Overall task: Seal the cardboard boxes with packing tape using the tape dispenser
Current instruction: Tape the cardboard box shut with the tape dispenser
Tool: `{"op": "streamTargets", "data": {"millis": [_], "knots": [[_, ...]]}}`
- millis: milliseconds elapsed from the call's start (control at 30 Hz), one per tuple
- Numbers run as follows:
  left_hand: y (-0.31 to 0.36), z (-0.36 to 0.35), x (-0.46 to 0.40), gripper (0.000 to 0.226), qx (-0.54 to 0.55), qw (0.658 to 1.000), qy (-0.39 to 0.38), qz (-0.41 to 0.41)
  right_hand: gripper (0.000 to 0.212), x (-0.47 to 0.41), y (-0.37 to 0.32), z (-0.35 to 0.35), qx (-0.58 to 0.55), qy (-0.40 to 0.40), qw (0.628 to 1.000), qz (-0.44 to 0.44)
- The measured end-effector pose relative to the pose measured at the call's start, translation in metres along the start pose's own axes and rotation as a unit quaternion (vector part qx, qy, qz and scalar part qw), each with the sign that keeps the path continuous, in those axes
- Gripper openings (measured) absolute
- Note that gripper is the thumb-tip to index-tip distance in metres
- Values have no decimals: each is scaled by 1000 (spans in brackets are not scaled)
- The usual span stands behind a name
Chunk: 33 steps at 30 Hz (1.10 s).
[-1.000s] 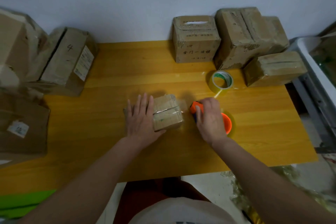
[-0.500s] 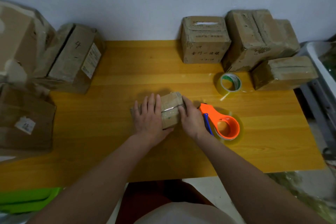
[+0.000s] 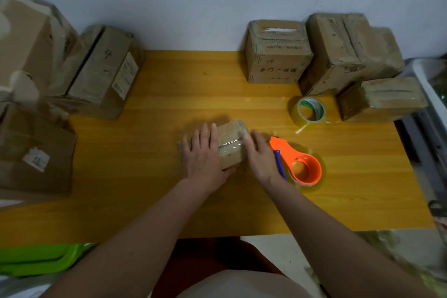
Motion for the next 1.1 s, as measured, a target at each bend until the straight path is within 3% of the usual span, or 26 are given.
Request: {"op": "streamTargets", "data": {"millis": [100, 267, 367, 433, 600, 667, 767, 833, 967, 1033, 1100], "knots": [[0, 0, 5, 122, 16, 1000, -14, 0, 38, -6, -9, -10, -17, -2, 998, 53], [-3, -8, 21, 131, 74, 988, -102, -91, 34, -30, -12, -2, -25, -74, 997, 10], [-8, -14, 38, 135, 89, 975, -149, -139, 57, -28, -22, 7, 107, 18, 994, 24], [-10, -15, 48, 135, 69, 972, -156, -161, 70, -20, -27, -7, 214, 10, 975, 63], [-10, -17, 63, 112, 73, 958, -176, -215, 43, -26, -35, -13, 269, -48, 954, 124], [-11, -16, 63, 101, 88, 954, -157, -241, 47, -24, -45, -14, 363, -29, 917, 165], [-13, -8, 59, 86, 134, 954, -80, -254, 70, -2, -50, -17, 473, 48, 855, 206], [-12, -2, 60, 84, 122, 958, -17, -260, 78, 18, -45, -18, 460, 70, 859, 216], [-1, 2, 55, 79, 134, 967, 31, -216, 74, 46, -36, -25, 365, 25, 886, 286], [1, 5, 39, 79, 148, 980, 25, -132, 72, 48, -35, -10, 292, 32, 912, 285], [2, 6, 25, 77, 173, 984, -13, -49, 66, 45, -29, 21, 233, 98, 935, 249]]}}
Point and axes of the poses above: each hand's wrist, its own x-axis away from the middle knuckle, its own z-axis out of the back of the hand, y = z × x, the point moved 10 cm from there along -x, towards the middle knuckle
